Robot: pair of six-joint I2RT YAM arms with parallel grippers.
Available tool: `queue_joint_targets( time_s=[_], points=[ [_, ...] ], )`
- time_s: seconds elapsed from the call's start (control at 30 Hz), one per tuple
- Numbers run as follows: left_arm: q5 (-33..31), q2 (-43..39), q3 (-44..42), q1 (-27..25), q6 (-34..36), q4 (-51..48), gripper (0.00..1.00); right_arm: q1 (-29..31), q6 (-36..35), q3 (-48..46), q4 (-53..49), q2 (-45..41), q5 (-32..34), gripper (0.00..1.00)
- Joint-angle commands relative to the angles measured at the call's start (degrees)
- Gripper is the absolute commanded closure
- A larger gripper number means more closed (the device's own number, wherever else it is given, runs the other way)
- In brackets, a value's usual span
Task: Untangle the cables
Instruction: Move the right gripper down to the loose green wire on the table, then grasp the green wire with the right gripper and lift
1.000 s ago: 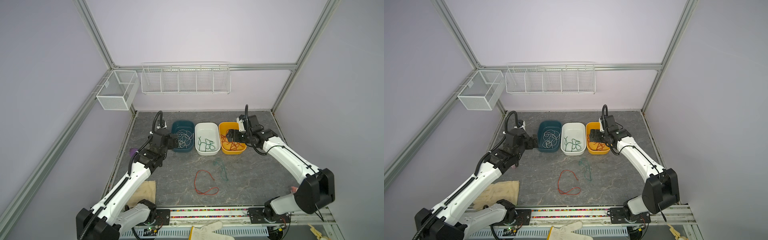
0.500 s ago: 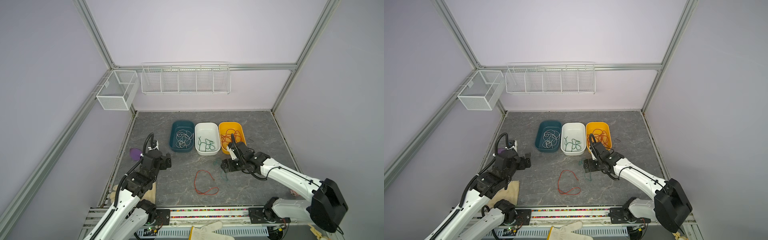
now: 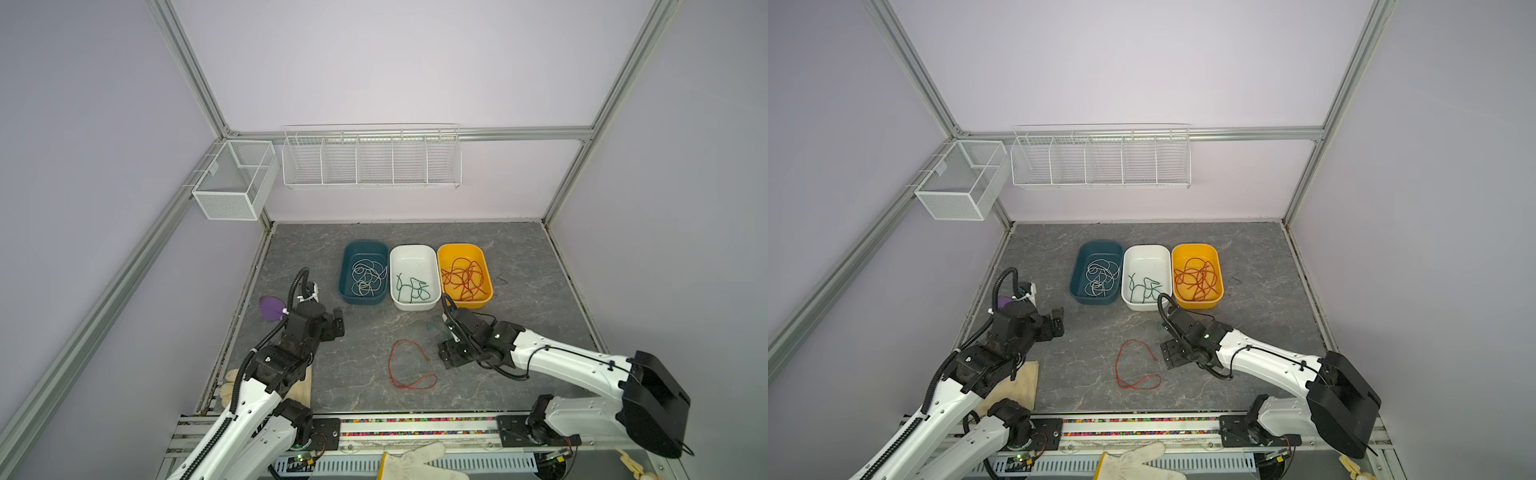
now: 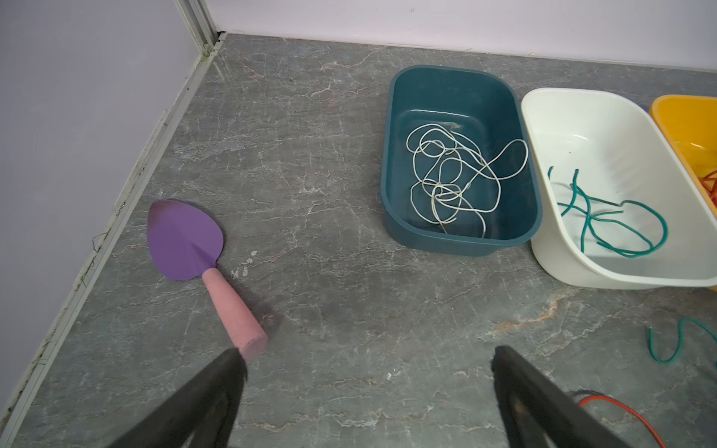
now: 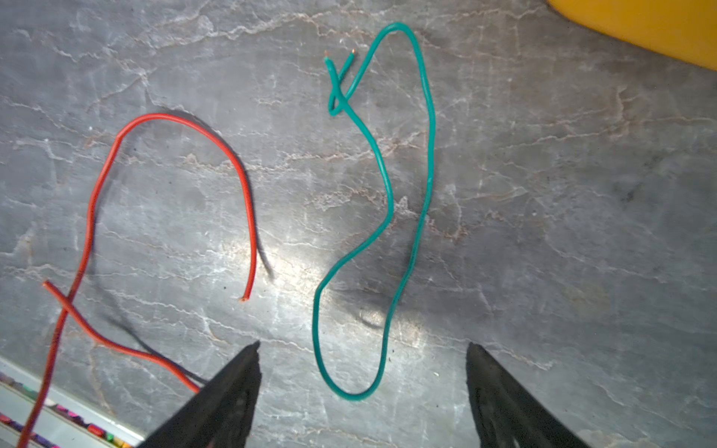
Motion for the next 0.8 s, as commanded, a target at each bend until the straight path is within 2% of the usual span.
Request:
queue_joint_targets(
  time_s=[0.0,0.1,0.77],
  points=[
    [0.44,0.37,0.1,-0.25,-1.34,-0.32,0.01,1.2,0.68,-0.25,-0.65,1.45,4.03,0.25],
    [0.58,0.62,0.15,-0.25,-1.37,-0.41,0.01,1.47,0.5,0.08,-0.63,2.7,4.08,0.34],
    [0.94,1.45,0.1,-0.31,-1.55,-0.33,0.01,2.52,-0.89,0.33,1.03,7.24,3.89,0.68]
  ],
)
